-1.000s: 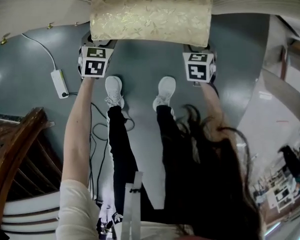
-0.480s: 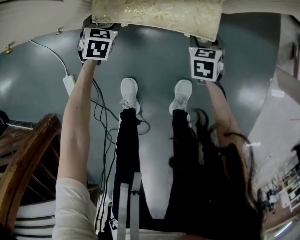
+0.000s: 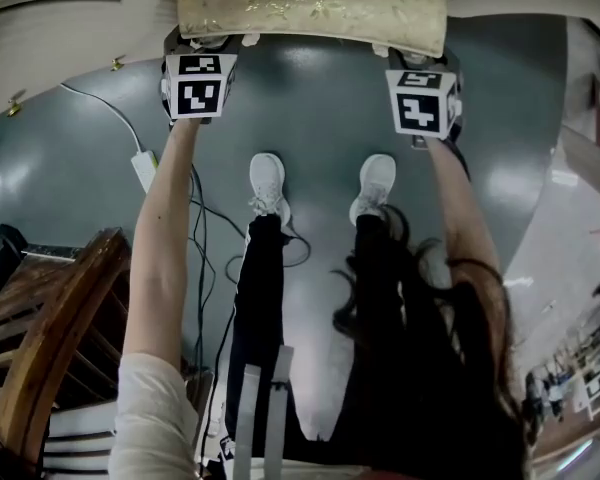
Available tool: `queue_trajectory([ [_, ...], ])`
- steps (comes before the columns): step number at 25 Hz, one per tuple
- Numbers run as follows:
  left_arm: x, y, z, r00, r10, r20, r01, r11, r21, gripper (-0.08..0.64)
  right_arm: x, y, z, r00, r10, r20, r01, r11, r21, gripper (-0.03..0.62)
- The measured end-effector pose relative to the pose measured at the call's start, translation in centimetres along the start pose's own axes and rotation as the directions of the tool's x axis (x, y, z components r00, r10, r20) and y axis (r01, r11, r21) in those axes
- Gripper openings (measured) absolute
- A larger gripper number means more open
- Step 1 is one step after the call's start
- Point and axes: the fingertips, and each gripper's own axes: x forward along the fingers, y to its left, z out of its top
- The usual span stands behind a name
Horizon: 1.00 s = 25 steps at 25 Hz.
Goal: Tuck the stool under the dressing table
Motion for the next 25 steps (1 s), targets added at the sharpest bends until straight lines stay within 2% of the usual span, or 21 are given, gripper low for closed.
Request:
queue_trajectory([
  [4,0.2,-0.4,0.4,1.0,0.003,0.01,-0.003,1.0,-0.017,0.318,0.4,-0.8,0.6,1.0,0.003,-0.004,-0.004,1.0,-0.028,0.253],
  [9,0.8,-1.0,1.3,1.0,-0.006,-0.015,0.005,0.999,-0.045,0.318,1.3,-2.5,1.8,1.0,0.0,0.016,0.0,0.999,-0.037,0.253],
  [15,2.3,-0.2,3.9,1.0,0.018,0.009,-0.017,0.998,-0.063,0.317,3.3,-4.4,4.3,1.0,0.02,0.024,-0.019,0.998,-0.053,0.253],
  [25,4.7,1.1,7.6,0.998,0.039,0.058,-0.034,0.996,-0.085,0.317,5.8,-7.4,7.8,0.998,-0.021,0.059,0.025,0.998,-0.063,0.253],
])
